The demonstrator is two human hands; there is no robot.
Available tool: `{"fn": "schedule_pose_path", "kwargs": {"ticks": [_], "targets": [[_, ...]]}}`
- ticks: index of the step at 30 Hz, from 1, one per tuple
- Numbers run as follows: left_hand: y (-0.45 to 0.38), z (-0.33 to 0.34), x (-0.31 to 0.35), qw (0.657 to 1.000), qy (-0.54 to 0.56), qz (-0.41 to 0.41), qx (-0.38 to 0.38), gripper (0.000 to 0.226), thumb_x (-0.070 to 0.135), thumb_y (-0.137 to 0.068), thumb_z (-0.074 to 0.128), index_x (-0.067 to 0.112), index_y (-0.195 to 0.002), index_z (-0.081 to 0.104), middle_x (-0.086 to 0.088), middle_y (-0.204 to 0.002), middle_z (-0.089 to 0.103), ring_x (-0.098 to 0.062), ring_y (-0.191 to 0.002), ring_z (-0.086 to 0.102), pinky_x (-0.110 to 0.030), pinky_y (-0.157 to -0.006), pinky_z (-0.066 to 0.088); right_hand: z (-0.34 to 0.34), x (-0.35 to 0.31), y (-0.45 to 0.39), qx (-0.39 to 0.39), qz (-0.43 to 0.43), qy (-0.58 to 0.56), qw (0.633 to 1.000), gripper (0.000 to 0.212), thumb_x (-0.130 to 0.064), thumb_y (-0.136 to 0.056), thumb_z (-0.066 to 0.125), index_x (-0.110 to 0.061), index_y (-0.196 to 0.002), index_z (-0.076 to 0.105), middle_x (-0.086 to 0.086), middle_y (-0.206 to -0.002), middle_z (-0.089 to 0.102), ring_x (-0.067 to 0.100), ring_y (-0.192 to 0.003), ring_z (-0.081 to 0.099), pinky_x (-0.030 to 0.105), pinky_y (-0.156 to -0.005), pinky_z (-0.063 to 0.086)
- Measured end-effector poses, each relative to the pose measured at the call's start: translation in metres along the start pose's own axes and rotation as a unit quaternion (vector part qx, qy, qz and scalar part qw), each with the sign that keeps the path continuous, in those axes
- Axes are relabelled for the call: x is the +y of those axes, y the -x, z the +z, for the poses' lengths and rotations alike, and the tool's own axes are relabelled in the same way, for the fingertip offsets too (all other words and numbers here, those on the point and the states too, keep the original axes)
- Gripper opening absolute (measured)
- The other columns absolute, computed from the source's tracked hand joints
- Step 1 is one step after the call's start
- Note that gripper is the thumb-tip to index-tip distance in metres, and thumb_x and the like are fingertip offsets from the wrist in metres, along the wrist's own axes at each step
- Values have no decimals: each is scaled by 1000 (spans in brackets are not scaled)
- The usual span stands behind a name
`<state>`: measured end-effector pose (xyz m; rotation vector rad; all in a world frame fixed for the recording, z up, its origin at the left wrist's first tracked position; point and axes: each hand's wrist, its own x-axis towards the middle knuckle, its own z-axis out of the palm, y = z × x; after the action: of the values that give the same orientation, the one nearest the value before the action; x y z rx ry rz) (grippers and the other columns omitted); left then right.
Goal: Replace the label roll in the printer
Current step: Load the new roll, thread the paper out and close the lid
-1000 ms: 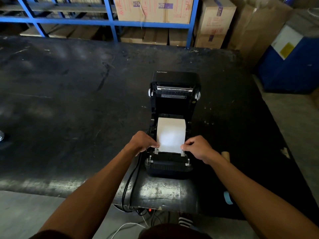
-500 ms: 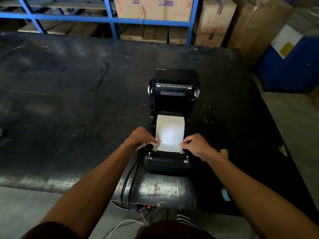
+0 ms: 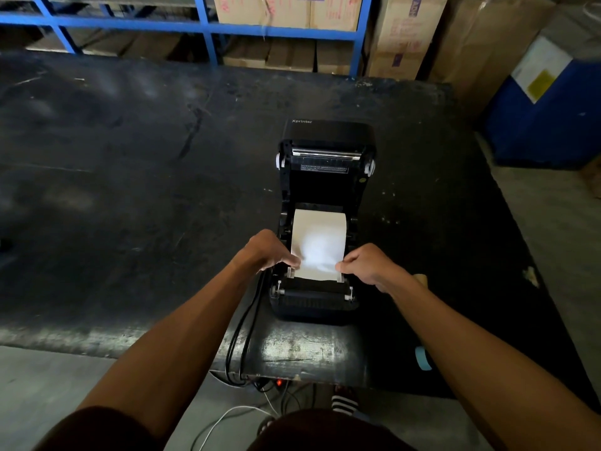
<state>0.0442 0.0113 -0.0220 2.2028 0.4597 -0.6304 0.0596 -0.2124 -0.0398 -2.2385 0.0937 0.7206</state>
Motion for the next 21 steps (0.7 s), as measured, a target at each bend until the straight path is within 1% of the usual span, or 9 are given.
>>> {"fn": "schedule_pose_path", "kwargs": {"ticks": [2,4,6,8,11,14,16,18,21], "targets": [[-1,2,-3,1000,12,2,5,34,23,-73,86,-1,-96,78,-16,-107,75,-28,-105,67,-42,-100,51,0,-2,1,6,-5,30,1000,22,-24,-84,72,-6,-98,74,11,-108,71,24,-100,64,31,-81,45],[-1,3,-5,1000,15,0,4,32,21,-76,84,-2,-97,77,-16,-108,75,-28,-106,66,-41,-101,50,5,-2,5,46,-25,62,997,16,-28,-83,71,-12,-85,74,6,-92,72,22,-89,67,32,-76,50],[-1,3,-5,1000,8,3,3,31,21,-76,84,-1,-97,78,-17,-108,75,-28,-107,66,-43,-102,49,14,0,17,138,-63,101,983,13,-33,-83,69,-22,-80,63,-3,-82,64,18,-75,63,30,-62,47],[1,3,-5,1000,-3,9,17,30,21,-76,84,0,-97,78,-16,-105,76,-28,-104,67,-44,-101,51,24,5,29,218,-142,144,955,15,-33,-84,66,-24,-85,54,-5,-86,53,14,-72,55,27,-56,37],[3,6,-3,999,-23,17,34,29,20,-76,83,0,-97,78,-15,-103,76,-26,-100,69,-44,-98,54,36,17,39,210,-271,278,898,12,-32,-90,60,-23,-96,66,-4,-91,48,14,-81,46,28,-67,40],[8,10,-4,997,-32,25,59,26,23,-76,84,5,-94,79,-14,-100,77,-26,-95,70,-43,-92,57,38,27,42,199,-302,340,868,24,-35,-94,53,-26,-108,71,-3,-89,48,15,-83,42,32,-71,43],[16,15,-8,989,-42,50,132,18,28,-76,82,15,-88,77,-9,-94,77,-26,-88,70,-39,-82,59,40,32,44,203,-307,346,863,27,-35,-95,52,-26,-114,69,-1,-90,51,16,-83,43,33,-70,43],[28,27,-18,964,-90,117,219,16,35,-80,76,25,-90,69,-3,-91,74,-28,-82,69,-39,-72,58,40,34,47,204,-304,336,868,28,-34,-95,52,-25,-117,67,-1,-90,51,15,-83,42,31,-70,42],[40,45,-41,916,-230,241,226,22,44,-93,59,31,-107,69,1,-93,68,-27,-77,68,-38,-64,58,41,32,49,202,-296,306,882,27,-32,-94,54,-23,-116,68,-1,-89,48,16,-83,42,32,-70,41]]}}
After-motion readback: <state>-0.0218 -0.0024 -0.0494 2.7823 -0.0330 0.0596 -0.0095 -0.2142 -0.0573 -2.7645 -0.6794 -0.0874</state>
